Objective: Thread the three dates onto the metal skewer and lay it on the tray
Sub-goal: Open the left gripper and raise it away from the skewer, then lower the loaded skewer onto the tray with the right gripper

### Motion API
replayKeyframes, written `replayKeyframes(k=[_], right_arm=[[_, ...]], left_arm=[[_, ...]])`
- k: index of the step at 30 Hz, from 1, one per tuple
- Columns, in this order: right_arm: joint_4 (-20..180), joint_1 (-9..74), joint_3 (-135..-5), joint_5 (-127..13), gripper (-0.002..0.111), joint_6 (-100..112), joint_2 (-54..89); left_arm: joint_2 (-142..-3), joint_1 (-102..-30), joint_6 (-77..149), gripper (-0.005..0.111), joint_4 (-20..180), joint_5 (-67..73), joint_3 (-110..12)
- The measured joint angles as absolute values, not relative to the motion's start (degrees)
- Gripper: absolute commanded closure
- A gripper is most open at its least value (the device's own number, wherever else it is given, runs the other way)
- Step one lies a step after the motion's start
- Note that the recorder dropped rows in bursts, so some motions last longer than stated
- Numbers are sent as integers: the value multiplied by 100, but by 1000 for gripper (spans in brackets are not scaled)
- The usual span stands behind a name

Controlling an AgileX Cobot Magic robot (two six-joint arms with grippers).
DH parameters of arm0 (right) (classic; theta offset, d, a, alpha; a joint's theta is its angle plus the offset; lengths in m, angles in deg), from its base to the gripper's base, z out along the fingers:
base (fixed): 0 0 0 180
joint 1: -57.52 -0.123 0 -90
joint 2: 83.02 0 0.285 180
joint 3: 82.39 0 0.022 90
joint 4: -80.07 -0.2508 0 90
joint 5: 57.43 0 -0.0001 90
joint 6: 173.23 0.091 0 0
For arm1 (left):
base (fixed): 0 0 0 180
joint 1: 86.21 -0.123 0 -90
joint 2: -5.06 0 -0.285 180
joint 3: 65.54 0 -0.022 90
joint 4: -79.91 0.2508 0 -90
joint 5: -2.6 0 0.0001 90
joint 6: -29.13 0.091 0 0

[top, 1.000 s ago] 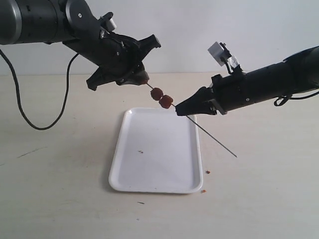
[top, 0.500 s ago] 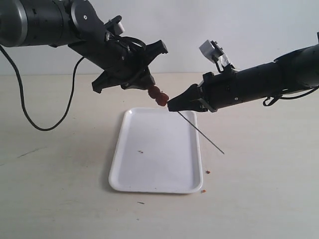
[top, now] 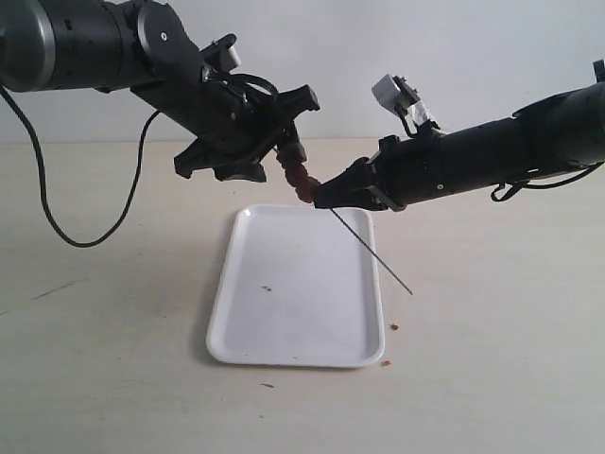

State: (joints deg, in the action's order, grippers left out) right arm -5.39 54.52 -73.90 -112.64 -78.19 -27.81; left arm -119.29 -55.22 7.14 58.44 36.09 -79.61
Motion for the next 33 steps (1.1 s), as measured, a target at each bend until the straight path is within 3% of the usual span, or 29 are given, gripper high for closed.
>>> replayKeyframes(k=[14, 17, 23, 33], right_arm=[[-592, 5440, -7359, -10841, 108, -7024, -2781], [-694, 5440, -7217, -10768, 108, -6986, -2781], [-1051, 5440, -6837, -10311, 108, -6961, -2781], [-1884, 4924, -6016, -9521, 108, -6873, -2781]], left_arm=[[-11556, -5762, 750, 52, 7038, 3290, -7961], [-11429, -5762, 825, 66, 7413, 3290, -7961], [-11283, -5762, 1194, 107, 7700, 3372, -7961], [-11260, -5762, 1442, 107, 7828, 3052, -7961]])
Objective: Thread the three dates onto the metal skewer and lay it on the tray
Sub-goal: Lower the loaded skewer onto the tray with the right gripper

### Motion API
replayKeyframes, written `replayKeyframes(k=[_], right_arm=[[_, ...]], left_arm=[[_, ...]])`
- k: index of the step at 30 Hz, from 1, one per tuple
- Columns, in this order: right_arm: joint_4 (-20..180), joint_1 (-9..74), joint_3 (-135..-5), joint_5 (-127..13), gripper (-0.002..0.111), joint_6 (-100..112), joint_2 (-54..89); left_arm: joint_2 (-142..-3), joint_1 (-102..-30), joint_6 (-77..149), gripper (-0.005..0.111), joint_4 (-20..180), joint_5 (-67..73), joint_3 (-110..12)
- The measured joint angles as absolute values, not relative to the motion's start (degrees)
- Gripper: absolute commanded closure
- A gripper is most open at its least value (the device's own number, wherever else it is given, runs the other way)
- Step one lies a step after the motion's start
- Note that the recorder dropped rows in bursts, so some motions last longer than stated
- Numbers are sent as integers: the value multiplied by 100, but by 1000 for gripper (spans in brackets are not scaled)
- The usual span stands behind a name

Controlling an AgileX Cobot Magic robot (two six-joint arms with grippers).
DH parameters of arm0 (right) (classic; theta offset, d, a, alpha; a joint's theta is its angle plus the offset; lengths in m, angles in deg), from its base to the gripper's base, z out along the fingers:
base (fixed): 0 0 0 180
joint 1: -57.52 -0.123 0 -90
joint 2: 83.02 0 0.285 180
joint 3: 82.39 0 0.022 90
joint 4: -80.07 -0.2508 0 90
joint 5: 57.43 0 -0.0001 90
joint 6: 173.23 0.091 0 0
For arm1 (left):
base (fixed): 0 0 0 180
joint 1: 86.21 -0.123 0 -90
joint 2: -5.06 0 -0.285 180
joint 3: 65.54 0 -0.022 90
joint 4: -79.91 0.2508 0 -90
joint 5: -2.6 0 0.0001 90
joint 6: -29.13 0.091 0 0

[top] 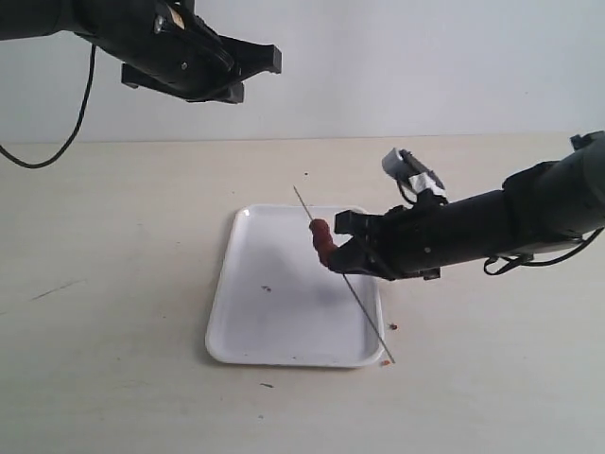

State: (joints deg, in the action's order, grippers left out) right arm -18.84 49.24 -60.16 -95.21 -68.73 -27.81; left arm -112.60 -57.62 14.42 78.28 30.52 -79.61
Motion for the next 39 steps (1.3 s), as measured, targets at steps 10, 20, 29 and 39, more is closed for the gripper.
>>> replayKeyframes(k=[10, 20, 29, 39], right_arm=[[-1944, 3929, -6272, -7509, 108, -5881, -2781], [-1968, 3527, -6518, -6642, 108, -5083, -2781], [-1979, 3502, -6518, -6499, 97, -5024, -2781], [-1979, 3502, -6518, -6499, 73, -5010, -2781]], left_arm=[[-10707, -6130, 1560, 107, 8572, 2274, -7271], [-10438, -6820, 1549, 107, 8573, 964, -6096], [-10386, -6820, 1549, 107, 8573, 819, -6016], [-10344, -6820, 1549, 107, 8573, 845, -6016]])
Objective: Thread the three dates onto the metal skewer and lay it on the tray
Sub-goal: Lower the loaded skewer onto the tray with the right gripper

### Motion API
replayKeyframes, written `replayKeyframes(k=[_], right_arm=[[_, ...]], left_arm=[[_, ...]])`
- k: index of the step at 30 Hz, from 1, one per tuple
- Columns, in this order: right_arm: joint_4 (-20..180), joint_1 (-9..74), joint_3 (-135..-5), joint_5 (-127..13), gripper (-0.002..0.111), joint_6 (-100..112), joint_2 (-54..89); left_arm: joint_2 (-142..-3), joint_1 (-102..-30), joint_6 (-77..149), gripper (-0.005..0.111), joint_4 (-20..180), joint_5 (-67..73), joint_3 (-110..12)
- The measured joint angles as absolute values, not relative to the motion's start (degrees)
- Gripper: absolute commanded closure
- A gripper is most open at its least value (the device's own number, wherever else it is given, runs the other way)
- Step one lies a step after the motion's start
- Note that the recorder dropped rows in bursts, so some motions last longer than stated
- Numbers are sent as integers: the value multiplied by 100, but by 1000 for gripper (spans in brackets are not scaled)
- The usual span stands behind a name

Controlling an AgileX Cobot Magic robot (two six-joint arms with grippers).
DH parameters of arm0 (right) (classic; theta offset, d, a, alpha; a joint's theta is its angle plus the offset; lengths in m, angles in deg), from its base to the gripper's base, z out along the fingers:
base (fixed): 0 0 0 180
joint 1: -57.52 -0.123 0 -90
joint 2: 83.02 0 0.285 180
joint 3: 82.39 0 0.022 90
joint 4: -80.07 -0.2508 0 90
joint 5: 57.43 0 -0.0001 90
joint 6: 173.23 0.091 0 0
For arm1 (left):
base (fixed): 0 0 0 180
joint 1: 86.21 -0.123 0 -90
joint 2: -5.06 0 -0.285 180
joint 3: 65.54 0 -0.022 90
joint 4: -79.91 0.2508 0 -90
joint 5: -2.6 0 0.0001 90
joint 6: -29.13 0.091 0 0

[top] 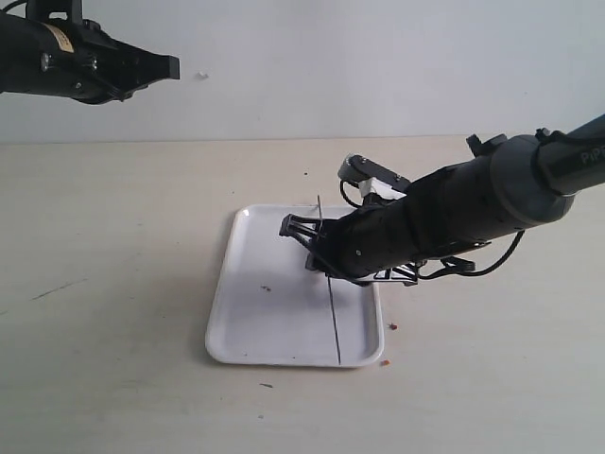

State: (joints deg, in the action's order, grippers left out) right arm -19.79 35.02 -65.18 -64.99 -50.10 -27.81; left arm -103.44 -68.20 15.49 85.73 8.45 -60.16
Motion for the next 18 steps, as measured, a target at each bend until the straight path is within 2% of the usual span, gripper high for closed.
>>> replayKeyframes(k=[7, 18], right_arm=[[-1606, 3502, -6518, -6889, 72, -4940, -2781], [1716, 3490, -6556, -7222, 72, -2191, -2769]], left_arm=[[-10344, -6820, 1549, 107, 8573, 855, -6016], [-10344, -6820, 1549, 107, 8573, 902, -6016]])
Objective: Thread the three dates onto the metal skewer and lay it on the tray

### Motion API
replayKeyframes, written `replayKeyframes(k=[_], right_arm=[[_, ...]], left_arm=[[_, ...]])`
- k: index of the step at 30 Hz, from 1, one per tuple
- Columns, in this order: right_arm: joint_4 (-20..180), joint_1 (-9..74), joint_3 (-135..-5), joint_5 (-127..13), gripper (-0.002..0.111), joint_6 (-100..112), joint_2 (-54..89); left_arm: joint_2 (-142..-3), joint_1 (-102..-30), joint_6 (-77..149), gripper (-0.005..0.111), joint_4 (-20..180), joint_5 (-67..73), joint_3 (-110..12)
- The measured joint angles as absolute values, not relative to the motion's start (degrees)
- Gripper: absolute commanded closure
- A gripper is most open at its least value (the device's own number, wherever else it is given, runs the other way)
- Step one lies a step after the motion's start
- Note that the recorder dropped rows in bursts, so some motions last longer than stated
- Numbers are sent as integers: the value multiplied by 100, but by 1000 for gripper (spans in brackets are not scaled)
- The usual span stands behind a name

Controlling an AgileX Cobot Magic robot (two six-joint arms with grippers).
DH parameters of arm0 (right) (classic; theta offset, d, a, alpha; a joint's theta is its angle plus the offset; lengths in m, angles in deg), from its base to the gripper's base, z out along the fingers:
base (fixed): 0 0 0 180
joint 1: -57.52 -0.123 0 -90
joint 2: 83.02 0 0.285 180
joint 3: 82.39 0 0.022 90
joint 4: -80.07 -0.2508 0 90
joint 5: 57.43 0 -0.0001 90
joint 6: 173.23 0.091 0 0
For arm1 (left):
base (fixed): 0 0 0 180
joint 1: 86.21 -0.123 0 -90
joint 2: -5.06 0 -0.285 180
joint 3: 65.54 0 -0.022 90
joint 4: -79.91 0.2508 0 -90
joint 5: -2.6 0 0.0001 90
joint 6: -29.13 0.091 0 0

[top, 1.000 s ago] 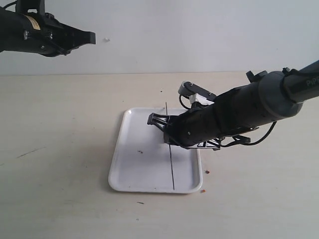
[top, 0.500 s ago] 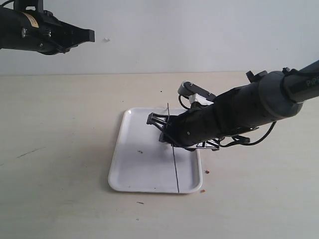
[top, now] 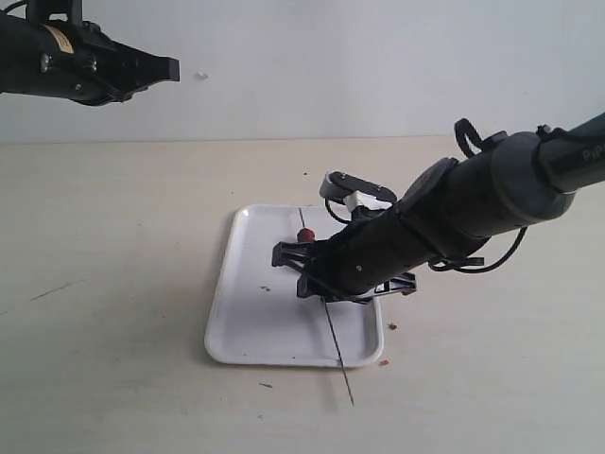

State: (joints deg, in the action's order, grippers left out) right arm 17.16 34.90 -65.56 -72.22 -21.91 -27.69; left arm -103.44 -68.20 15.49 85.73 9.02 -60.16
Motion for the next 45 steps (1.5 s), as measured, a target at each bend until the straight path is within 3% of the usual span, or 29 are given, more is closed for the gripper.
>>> replayKeyframes(k=[14, 23, 25, 30, 36, 45], right_arm=[[2628, 3586, -6556, -7221, 72, -1871, -2144], [3311, 4097, -6556, -7243, 75, -1860, -1301], [3612, 4171, -6518, -7229, 80, -1860, -977], [4089, 4184, -5893, -6814, 108, -1860, 47], [4162, 4184, -4581, -5622, 108, -2083, 1719], [4171, 4184, -3326, -4971, 108, -2285, 4395]], left_arm=[[-10344, -6820, 1549, 107, 8573, 1082, -6016], [-9772, -6820, 1549, 107, 8573, 1328, -5737], [-9441, -6820, 1549, 107, 8573, 1178, -5468], [-8273, -6820, 1457, 107, 8573, 411, -4411], [-6572, -6820, 1404, 107, 8573, -641, -2743], [-3669, -6820, 1404, 107, 8602, -1637, -581]])
